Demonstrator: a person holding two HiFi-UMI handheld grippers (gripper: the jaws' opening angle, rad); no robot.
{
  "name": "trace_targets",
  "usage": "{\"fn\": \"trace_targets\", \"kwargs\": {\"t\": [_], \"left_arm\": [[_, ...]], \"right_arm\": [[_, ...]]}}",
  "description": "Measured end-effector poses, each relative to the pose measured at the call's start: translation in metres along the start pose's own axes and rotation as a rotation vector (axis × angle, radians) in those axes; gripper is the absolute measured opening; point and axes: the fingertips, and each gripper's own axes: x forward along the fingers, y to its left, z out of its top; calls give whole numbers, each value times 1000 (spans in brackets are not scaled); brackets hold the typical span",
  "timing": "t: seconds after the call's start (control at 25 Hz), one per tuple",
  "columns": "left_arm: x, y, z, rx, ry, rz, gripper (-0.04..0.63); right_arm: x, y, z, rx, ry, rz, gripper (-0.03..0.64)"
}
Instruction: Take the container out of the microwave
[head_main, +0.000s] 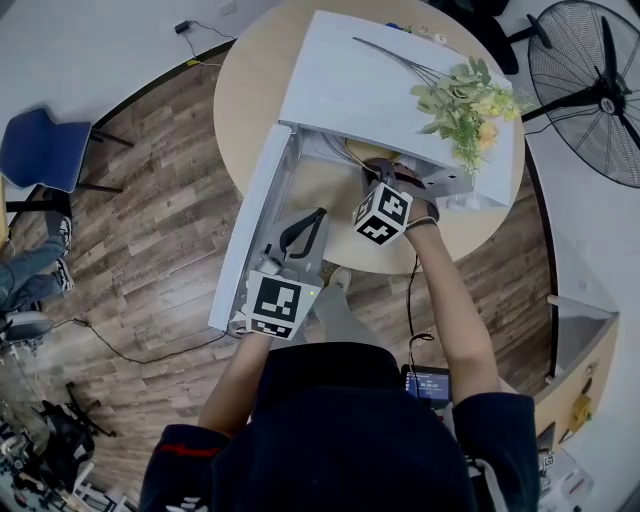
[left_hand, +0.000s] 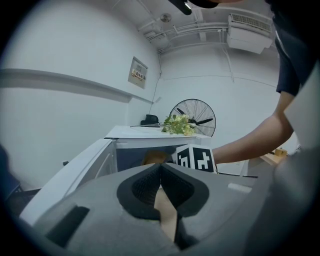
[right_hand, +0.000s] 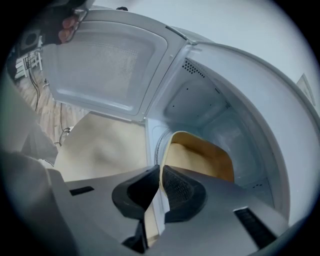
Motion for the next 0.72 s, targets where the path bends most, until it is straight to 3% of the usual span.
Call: {"fn": "trace_targets", "kwargs": {"t": [0.72], "left_arm": [[-9, -3, 19, 46, -37, -33, 15]], "right_arm": [[-72, 38, 4, -17, -13, 48, 26]]}}
